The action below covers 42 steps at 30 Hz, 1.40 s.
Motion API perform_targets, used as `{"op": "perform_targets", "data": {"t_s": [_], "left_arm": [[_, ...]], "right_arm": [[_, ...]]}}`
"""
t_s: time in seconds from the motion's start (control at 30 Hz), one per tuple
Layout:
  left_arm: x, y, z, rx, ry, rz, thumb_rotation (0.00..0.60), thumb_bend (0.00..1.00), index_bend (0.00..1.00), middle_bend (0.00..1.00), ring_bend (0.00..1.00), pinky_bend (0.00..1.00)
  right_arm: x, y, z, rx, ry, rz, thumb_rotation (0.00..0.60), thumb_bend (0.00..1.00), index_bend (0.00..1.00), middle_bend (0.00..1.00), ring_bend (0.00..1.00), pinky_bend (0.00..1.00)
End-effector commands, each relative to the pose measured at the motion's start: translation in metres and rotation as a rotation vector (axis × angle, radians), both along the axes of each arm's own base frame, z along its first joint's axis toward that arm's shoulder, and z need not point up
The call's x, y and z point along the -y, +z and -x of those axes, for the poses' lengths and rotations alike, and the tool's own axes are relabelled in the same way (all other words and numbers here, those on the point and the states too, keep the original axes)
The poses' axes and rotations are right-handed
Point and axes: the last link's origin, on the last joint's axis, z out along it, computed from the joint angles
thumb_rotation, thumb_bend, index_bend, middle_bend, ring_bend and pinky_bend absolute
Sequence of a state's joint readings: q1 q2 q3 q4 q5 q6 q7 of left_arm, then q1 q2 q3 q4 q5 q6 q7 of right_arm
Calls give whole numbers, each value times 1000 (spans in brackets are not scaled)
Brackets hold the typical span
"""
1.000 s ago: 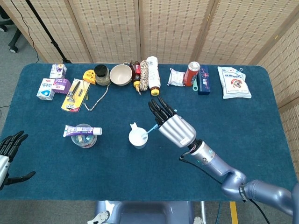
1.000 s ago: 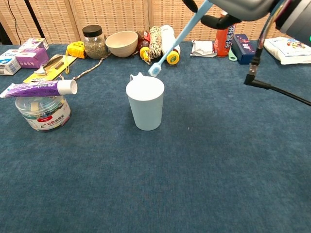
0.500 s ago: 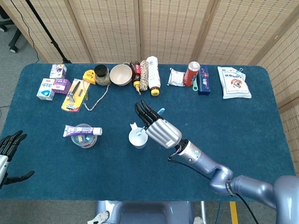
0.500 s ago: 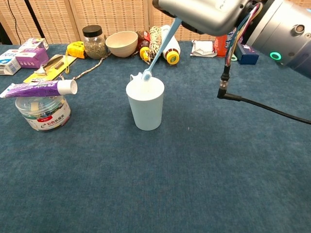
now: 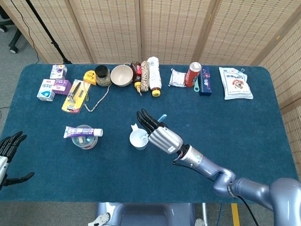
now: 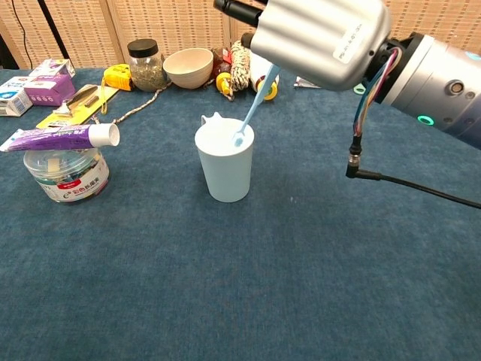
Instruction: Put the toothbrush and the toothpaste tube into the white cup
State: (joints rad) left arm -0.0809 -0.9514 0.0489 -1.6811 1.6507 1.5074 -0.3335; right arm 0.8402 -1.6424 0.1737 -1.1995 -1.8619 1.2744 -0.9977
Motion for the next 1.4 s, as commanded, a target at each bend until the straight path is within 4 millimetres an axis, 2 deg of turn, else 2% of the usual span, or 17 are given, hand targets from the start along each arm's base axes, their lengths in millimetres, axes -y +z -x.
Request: {"op": "perform_targets", "data": {"t_s": [0.03, 0.1, 0.2, 0.4, 0.47, 0.6, 0.77, 0.83, 0.97, 1.1, 1.2, 1.3, 1.4], "left_arm": [[0, 0, 0, -2, 1, 3, 600, 6, 0, 0, 0, 0], [0, -1, 0, -3, 0, 3, 600, 5, 0, 0, 0, 0], [0, -1, 0, -4, 1, 3, 600, 6, 0, 0, 0, 0], [0, -1, 0, -5, 0, 5, 600, 5, 0, 0, 0, 0], [0, -1, 0, -7, -3, 9, 600, 5, 0, 0, 0, 0], [-1, -1, 1, -4, 1, 8, 600, 6, 0, 0, 0, 0], [-4, -1, 2, -6, -9, 2, 600, 6, 0, 0, 0, 0], [-6, -2, 1, -7, -23, 0, 600, 6, 0, 0, 0, 0], [-7, -7, 0, -18, -36, 14, 600, 5, 0, 0, 0, 0], [-10, -12, 0, -47, -44, 32, 600, 5, 0, 0, 0, 0], [-15, -14, 1, -108, -63, 41, 600, 6, 0, 0, 0, 0], [-21, -16, -1, -137, -82, 43, 600, 6, 0, 0, 0, 0], [-27, -18, -3, -161, -104, 46, 600, 6, 0, 0, 0, 0]], "right_arm": [[0, -2, 0, -3, 2, 11, 600, 486, 289, 91, 0, 22], [-1, -2, -1, -3, -2, 10, 600, 486, 212, 83, 0, 20], [-1, -1, -1, 3, -8, 12, 600, 486, 163, 76, 0, 19], [-5, 4, -1, 26, -14, 9, 600, 486, 134, 76, 0, 16], [-6, 11, -1, 48, -11, 21, 600, 486, 134, 76, 0, 16], [-8, 43, 5, 155, -39, 27, 600, 486, 124, 70, 0, 16], [-6, 91, 35, 342, -144, -41, 600, 464, 102, 57, 0, 9], [-3, 112, 59, 433, -217, -91, 600, 419, 92, 48, 0, 1], [-2, 133, 104, 539, -379, -172, 600, 325, 51, 12, 0, 0], [-15, 139, 143, 622, -565, -301, 600, 306, 0, 1, 0, 0], [-36, 138, 167, 652, -658, -381, 600, 195, 0, 0, 0, 0], [-53, 136, 187, 655, -751, -405, 600, 31, 0, 0, 0, 0], [-71, 133, 205, 632, -862, -406, 600, 0, 0, 0, 0, 0]]}}
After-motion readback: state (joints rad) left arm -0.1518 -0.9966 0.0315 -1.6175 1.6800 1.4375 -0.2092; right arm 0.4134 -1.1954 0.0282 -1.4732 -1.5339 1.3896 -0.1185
